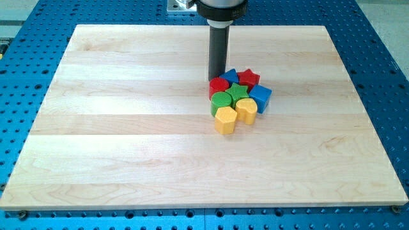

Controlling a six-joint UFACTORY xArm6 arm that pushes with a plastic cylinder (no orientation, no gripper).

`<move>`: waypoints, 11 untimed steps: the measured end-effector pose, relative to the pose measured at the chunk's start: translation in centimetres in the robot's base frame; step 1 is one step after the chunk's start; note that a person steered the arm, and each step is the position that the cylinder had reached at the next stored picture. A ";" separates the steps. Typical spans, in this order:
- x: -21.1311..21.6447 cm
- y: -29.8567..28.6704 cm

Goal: Separate the green blocks from the group of blocks

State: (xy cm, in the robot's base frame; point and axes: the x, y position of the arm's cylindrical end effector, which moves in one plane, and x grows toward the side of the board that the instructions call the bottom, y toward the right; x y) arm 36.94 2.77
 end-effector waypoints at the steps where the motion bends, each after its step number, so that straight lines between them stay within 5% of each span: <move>1: 0.0 0.0; 6: -2.9 -1.8; 8: -2.6 13.0; 11: 6.6 9.9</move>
State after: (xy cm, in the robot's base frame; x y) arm 43.50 12.64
